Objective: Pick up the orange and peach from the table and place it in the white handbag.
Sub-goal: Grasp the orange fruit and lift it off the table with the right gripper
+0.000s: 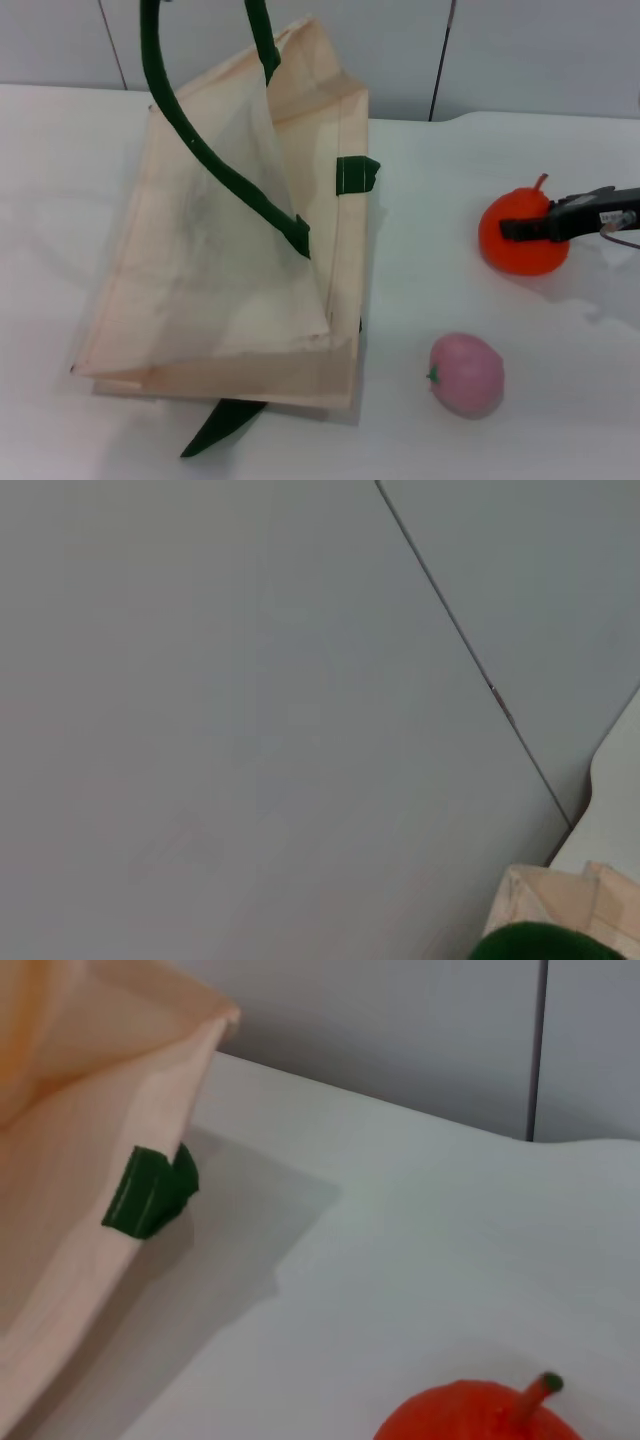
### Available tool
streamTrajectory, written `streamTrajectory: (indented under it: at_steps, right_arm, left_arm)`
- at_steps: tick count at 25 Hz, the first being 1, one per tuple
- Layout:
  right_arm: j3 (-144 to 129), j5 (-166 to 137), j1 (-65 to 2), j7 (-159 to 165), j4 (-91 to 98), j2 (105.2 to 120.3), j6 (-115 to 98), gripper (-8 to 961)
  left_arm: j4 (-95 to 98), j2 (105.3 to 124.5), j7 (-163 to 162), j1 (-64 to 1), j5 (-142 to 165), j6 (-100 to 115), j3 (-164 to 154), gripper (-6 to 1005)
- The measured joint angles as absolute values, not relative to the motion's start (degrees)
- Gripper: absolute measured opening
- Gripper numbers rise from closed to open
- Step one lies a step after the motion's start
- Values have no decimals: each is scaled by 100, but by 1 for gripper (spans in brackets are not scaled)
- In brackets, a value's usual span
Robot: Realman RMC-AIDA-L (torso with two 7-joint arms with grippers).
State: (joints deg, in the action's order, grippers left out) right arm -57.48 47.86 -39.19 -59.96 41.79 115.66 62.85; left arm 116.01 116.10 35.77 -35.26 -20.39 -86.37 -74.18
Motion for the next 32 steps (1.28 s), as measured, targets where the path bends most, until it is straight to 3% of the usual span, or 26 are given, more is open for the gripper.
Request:
streamTrajectory:
  at_steps: [5, 13, 19, 30, 32]
  right_arm:
    - [-5747, 4767, -3920, -5999, 4292, 11573, 6357, 636]
    - [-5757, 4785, -3877, -6019, 4552, 11596, 6664, 508]
    - [-5794, 5756, -3422, -5991, 5741, 11633, 7356, 456]
    - [-5971, 6116, -3139, -5947, 6388, 11640, 7558, 86]
    - [-5973, 6040, -3157, -5948, 6341, 11639, 7535, 71]
  left_arm:
    - [11607, 11610, 3577, -3521, -2039, -8668, -7418, 134]
    - [11610, 11610, 3573, -3507, -2039, -8675, -7411, 133]
    - [11611, 11615, 3571, -3472, -2035, -8662, -7409, 134]
    - [11608, 11619, 3557, -3484, -2030, -8645, -7409, 133]
    - [11604, 11619, 3557, -3485, -2030, -8641, -7409, 133]
